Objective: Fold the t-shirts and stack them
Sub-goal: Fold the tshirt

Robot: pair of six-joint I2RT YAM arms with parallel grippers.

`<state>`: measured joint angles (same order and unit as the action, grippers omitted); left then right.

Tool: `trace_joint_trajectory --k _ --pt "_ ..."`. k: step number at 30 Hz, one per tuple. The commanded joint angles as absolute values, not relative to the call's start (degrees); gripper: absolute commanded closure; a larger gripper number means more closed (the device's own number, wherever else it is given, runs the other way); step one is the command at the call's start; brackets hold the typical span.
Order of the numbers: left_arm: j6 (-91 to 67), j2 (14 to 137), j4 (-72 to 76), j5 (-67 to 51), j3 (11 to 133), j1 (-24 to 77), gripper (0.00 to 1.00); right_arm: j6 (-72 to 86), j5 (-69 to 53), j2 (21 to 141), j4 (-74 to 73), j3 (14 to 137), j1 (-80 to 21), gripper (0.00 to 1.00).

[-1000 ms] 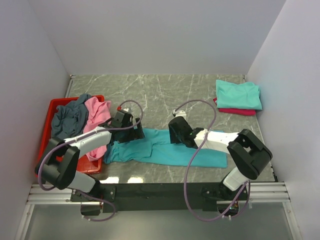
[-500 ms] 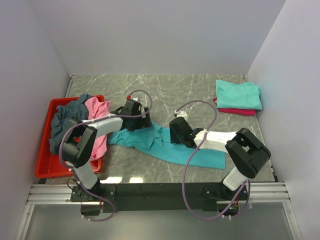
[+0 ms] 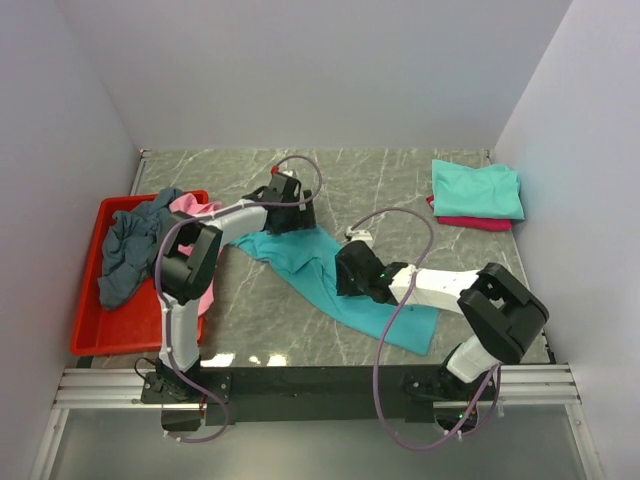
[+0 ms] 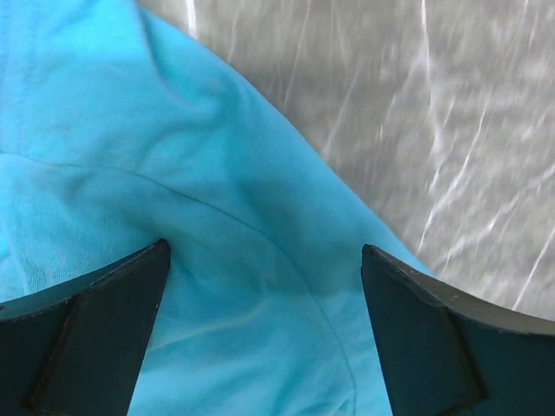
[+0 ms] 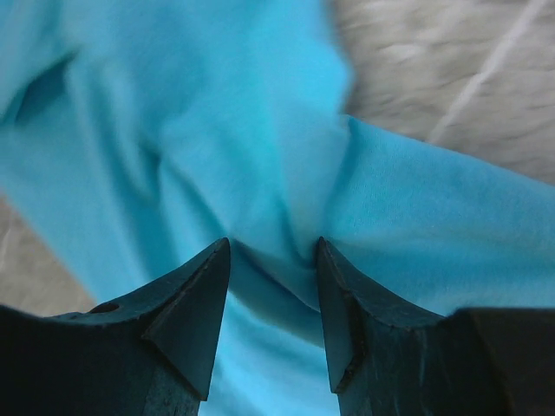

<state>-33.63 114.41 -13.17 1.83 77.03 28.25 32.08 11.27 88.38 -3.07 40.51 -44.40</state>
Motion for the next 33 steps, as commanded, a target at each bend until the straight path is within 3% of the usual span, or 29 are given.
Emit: trace_joint_trajectory --k 1,8,14,24,33 --pt "-31.91 119.25 -17.05 4.22 81.64 27.07 0.01 34.98 5.98 91.49 -9.23 41.47 -48.59 0.48" --pt "-29.71 125.15 -20.48 7.03 92.63 26.72 0.01 36.47 3.16 95.01 -7.38 46.57 -53.52 0.49" --pt "-28.74 119.72 -19.86 8.69 95.36 26.63 0.01 35.25 10.26 89.84 -12.82 48.25 -53.88 0.48" --pt "-31.55 105.74 -18.64 6.96 78.17 26.72 0.01 34.81 17.05 82.09 -18.46 44.04 -52.12 0.47" --pt "-32.78 108.89 -13.28 0.8 70.84 26.46 0.01 36.03 16.0 81.12 -17.4 39.29 -50.27 0.47"
